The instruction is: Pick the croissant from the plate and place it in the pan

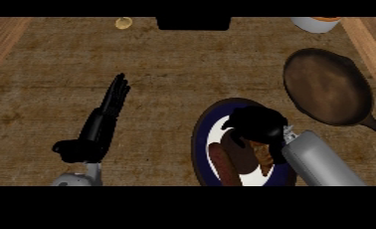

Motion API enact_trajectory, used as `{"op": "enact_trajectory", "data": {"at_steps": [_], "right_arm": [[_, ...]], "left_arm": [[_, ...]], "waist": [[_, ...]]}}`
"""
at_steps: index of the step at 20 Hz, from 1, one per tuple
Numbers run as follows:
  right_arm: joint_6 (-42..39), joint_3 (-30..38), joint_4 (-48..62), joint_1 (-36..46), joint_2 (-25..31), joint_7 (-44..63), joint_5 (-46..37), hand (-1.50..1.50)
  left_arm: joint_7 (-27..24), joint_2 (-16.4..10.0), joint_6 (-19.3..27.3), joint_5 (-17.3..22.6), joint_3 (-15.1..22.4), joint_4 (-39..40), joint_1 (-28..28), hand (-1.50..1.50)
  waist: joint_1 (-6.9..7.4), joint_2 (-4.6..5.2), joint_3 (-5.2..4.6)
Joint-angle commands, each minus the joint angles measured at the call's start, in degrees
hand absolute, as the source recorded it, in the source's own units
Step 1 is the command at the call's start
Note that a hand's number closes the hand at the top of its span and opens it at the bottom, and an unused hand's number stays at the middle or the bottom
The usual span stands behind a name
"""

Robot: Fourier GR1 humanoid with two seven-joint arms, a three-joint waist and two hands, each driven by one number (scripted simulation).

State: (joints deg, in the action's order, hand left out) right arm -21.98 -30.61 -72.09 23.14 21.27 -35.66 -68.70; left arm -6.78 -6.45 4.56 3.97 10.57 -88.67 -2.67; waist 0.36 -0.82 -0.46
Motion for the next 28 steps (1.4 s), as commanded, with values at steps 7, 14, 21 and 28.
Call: {"op": "enact_trajectory", "data": {"at_steps": [7,14,21,28], "right_arm": [[4.53,12.33,-10.18,-5.01,-3.22,4.61,6.51,1.5],[11.81,23.52,-25.85,-19.78,-7.73,23.87,8.37,1.5],[10.28,25.72,-48.99,-29.29,-15.55,33.53,14.88,1.5],[9.1,34.08,-48.15,-29.5,-18.9,40.12,22.87,1.5]], "left_arm": [[0.21,0.14,0.32,-0.62,-0.98,-1.1,1.06,0.0],[-0.38,-0.04,1.31,-0.23,-2.31,-1.36,3.4,0.0],[-1.8,0.54,0.28,-0.66,-1.31,-1.53,2.26,0.0],[2.31,1.56,0.19,-2.16,1.84,-6.16,3.78,0.0]], "waist": [[-1.2,0.56,0.45],[-5.27,-0.45,0.34],[-2.18,0.46,0.39],[-0.3,0.73,0.47]]}}
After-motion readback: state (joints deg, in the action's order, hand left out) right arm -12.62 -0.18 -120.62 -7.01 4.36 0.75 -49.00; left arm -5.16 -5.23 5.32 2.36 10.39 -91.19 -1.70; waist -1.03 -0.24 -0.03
